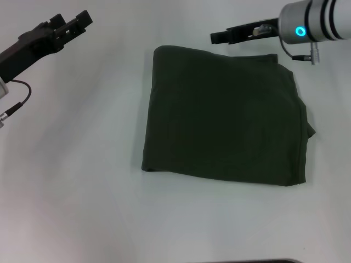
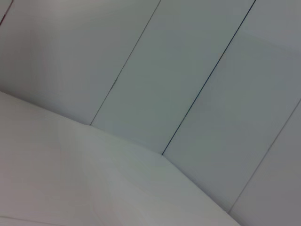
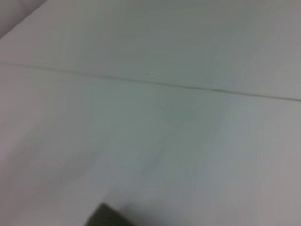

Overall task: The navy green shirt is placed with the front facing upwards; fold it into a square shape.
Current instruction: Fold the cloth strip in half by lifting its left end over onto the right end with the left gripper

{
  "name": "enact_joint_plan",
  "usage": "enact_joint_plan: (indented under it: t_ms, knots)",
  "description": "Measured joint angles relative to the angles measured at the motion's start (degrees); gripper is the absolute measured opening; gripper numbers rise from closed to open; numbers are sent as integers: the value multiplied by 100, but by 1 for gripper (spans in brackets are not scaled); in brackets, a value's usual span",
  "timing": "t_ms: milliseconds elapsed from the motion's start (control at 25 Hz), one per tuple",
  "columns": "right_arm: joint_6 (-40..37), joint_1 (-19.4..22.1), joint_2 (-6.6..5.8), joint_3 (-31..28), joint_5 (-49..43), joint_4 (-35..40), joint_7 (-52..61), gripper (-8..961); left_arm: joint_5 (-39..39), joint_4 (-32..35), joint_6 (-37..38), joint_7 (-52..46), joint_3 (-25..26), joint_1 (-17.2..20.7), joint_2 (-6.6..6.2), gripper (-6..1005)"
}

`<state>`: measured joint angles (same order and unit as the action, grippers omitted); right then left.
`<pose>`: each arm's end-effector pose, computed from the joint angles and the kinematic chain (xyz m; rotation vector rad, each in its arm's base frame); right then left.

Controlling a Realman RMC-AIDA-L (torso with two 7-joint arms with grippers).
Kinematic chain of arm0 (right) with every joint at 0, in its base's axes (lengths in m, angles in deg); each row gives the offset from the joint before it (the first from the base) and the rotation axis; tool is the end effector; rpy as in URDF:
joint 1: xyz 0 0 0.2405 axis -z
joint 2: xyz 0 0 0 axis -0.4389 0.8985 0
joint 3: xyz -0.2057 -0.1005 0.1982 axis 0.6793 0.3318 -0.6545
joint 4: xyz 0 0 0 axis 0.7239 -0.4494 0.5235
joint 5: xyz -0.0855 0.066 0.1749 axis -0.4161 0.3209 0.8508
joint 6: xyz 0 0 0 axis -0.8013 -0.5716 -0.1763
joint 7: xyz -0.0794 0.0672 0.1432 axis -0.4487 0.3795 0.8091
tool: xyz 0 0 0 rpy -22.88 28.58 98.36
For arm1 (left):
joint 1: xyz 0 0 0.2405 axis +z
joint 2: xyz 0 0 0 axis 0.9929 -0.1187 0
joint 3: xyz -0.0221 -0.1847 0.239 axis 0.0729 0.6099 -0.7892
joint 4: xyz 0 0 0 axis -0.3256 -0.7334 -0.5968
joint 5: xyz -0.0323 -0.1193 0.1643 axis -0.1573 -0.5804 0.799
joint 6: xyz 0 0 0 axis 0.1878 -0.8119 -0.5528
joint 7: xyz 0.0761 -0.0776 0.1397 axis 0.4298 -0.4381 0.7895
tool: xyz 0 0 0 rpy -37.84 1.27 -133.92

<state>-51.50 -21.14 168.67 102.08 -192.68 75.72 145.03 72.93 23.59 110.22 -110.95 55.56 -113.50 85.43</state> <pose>0.2473 0.4859 -0.0903 -2.2929 1.1637 0.2337 -0.3072 0.3956 -0.0388 -2.0596 -1.0695 -1.0606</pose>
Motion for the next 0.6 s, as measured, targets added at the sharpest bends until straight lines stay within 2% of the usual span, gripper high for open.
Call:
enact_joint_plan:
  t_ms: [200,480,600]
  knots:
    - [-189,538,-24,-167,436,405,-107,500,0,0,0,0,-3,-1,9,948]
    - [-1346,1316,-149,-409,1015,925,-226,738,20,0,58,6,-11,-8,11,947]
    - [-1915,1452,-161,-778,1019,930,-493,766,51,0,149,7,-33,10,-3,946]
